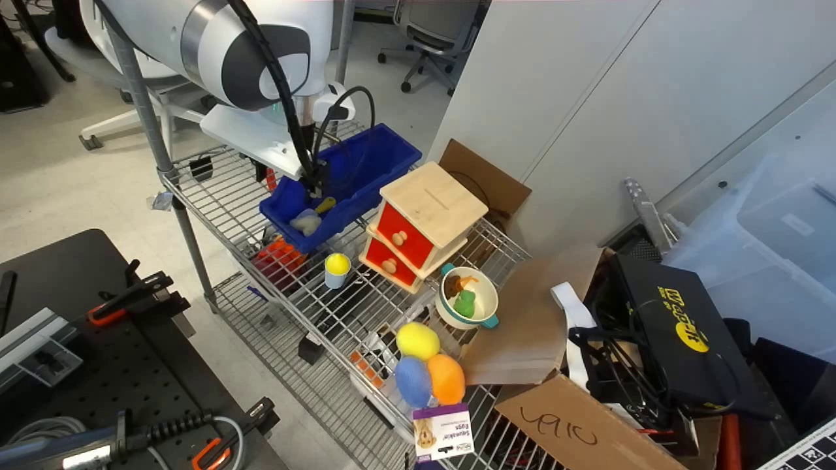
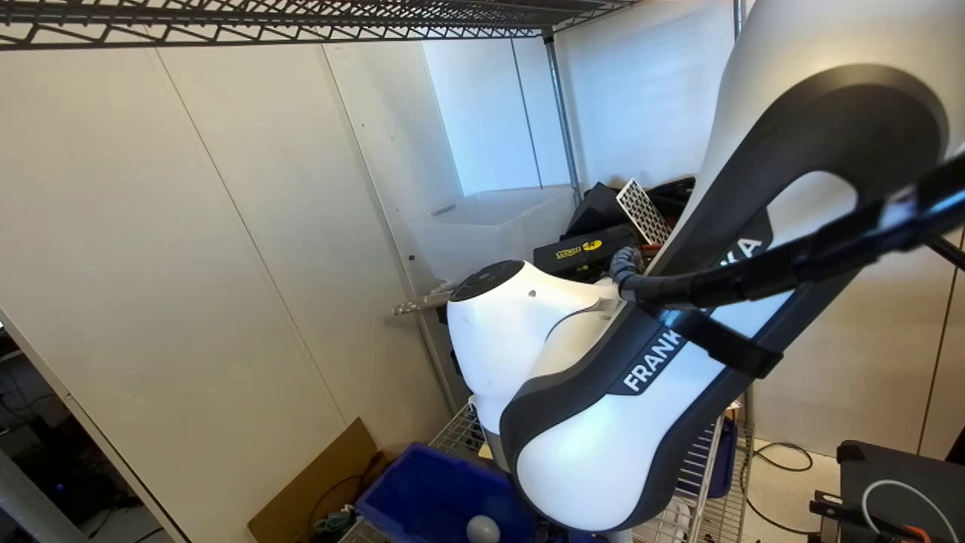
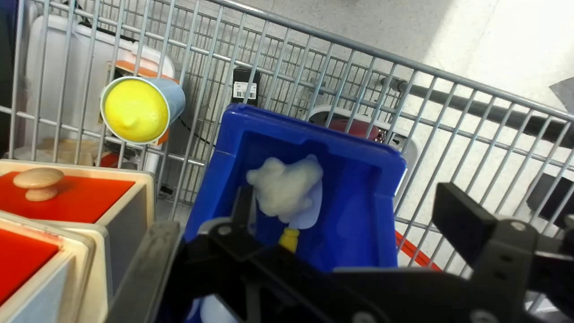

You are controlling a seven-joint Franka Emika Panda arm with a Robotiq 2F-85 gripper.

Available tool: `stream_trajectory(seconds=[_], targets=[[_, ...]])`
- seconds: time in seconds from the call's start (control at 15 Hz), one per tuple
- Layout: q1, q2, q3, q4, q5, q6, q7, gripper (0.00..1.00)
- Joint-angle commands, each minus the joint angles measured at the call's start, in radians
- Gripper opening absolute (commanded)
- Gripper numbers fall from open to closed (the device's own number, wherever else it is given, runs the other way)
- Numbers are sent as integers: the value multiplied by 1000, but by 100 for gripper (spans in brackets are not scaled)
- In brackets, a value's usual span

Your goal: Remove the white object from the tray, put it on the shelf, and then put it in the bowl

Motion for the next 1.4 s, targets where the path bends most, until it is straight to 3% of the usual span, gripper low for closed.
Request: stream_trajectory(seconds=[0.0, 0.8, 1.33], targets=[[-4, -1, 3, -9, 4, 12, -5, 100], [-7, 67, -19, -27, -23, 118, -5, 100], [21, 102, -45, -6, -122, 218, 4, 100]])
